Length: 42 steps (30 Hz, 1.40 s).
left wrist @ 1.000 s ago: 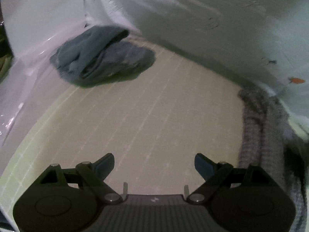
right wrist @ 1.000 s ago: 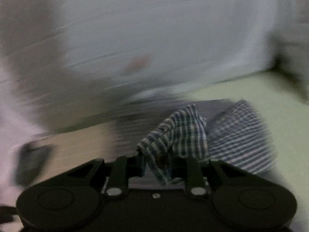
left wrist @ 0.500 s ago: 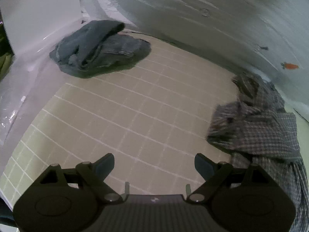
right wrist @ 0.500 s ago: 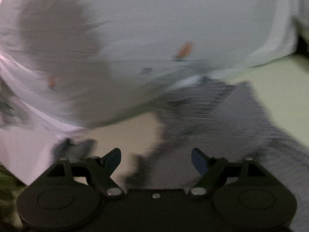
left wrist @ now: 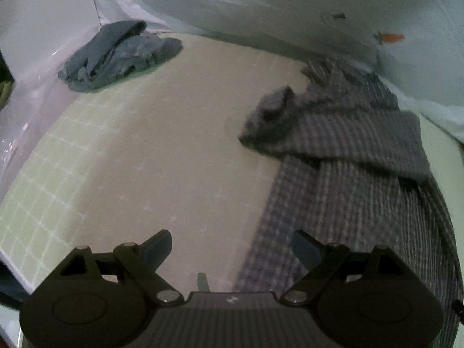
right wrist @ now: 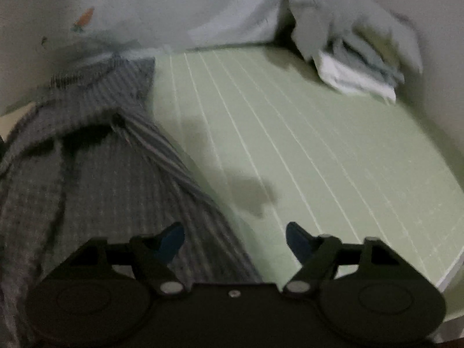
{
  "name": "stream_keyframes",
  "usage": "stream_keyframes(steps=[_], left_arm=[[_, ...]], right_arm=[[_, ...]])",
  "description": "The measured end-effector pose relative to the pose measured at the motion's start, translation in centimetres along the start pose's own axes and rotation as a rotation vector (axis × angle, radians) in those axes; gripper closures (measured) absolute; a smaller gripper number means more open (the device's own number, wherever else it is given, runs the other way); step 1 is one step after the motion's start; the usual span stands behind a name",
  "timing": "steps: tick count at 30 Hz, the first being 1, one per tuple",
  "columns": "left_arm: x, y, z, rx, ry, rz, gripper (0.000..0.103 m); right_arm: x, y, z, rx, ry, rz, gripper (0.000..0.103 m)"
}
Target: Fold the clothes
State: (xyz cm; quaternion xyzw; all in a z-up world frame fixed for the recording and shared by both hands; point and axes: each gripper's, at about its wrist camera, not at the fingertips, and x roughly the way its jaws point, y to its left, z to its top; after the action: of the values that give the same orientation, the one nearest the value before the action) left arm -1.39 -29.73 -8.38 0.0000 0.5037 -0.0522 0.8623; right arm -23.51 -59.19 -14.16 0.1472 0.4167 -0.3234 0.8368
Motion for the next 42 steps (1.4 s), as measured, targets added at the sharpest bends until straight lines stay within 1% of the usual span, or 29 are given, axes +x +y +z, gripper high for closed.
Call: stream_keyframes(steps=[1,2,3,4,6,8,9,10,12,16,18,23,27,30,31,32,34,36,38,39,40,42], left_arm=[[-0.1,-0.4,-0.5,0.002,0.008,0.004,0.013],[-0.3,-0.8,-1.0,0.004,0.016,0.008,0.013],[-0.4,-1.0,-1.4,0.007,0.023,0.011,0.013],[-0.6,-1.2,-1.7,0.011,0.028,0.012,0.013],[-1.0,-1.3,-2.1,0.022,0.028,0.012,0.013],[-1.2,-1.1,-2.2,0.031,0.022,0.009,0.013],[-1.3,-0.9,-2.1,0.037,0.018,0.004,0.013],[-1.3,-0.6,-1.9,0.045,0.013,-0.003,0.013],[-1.3,-0.1,-1.6,0.062,0.003,-0.018,0.013],[-1.3,1.5,-0.5,0.092,-0.014,-0.056,0.013],[-1.4,2.6,-0.2,0.109,-0.019,-0.075,0.013],[-1.4,5.6,0.6,0.154,-0.035,-0.098,0.013],[-1.3,7.6,1.0,0.190,-0.056,-0.104,0.013],[-1.0,8.7,1.5,0.212,-0.058,-0.099,0.013],[-1.0,9.0,1.6,0.216,-0.057,-0.097,0.013],[-1.0,9.2,1.8,0.218,-0.057,-0.097,0.013],[-0.8,9.5,2.1,0.220,-0.053,-0.102,0.013],[-0.4,9.5,2.4,0.221,-0.046,-0.111,0.013],[-0.1,9.4,2.4,0.225,-0.040,-0.121,0.013],[0.1,9.2,2.5,0.227,-0.036,-0.126,0.013],[0.3,9.0,2.5,0.230,-0.031,-0.131,0.013],[0.6,8.5,2.3,0.238,-0.022,-0.137,0.013]], right_arm=[[0.3,-0.4,-0.4,-0.009,0.016,0.006,0.041],[0.6,-0.9,-0.9,-0.020,0.032,0.014,0.046],[1.0,-1.1,-1.2,-0.032,0.047,0.028,0.054],[1.0,-1.3,-1.5,-0.038,0.056,0.042,0.057],[0.8,-1.3,-2.0,-0.033,0.058,0.059,0.059],[0.5,-1.0,-2.0,-0.035,0.055,0.073,0.077],[0.2,-0.8,-2.1,-0.040,0.051,0.081,0.095],[-0.2,-0.4,-2.2,-0.053,0.046,0.078,0.102],[-1.2,0.8,-2.4,-0.085,0.020,0.050,0.102],[-4.0,3.6,-2.3,-0.047,-0.030,0.048,0.102],[-5.1,5.7,-2.2,-0.029,-0.044,0.057,0.102],[-6.8,12.1,-2.9,-0.014,-0.068,0.128,0.102],[-6.3,17.7,-3.9,-0.004,-0.048,0.217,0.102],[-5.1,20.8,-5.1,-0.012,-0.009,0.237,0.099],[-4.8,21.4,-5.3,-0.011,0.003,0.237,0.095],[-5.0,21.5,-5.3,-0.001,-0.001,0.237,0.095],[-5.5,21.4,-5.2,0.025,-0.015,0.238,0.088],[-6.6,20.2,-4.7,0.087,-0.067,0.239,0.082],[-7.5,18.8,-4.3,0.126,-0.109,0.184,0.080],[-7.4,18.1,-4.2,0.131,-0.108,0.144,0.075],[-7.3,17.5,-4.2,0.134,-0.103,0.104,0.074],[-6.3,16.5,-4.5,0.126,-0.059,0.031,0.074]])
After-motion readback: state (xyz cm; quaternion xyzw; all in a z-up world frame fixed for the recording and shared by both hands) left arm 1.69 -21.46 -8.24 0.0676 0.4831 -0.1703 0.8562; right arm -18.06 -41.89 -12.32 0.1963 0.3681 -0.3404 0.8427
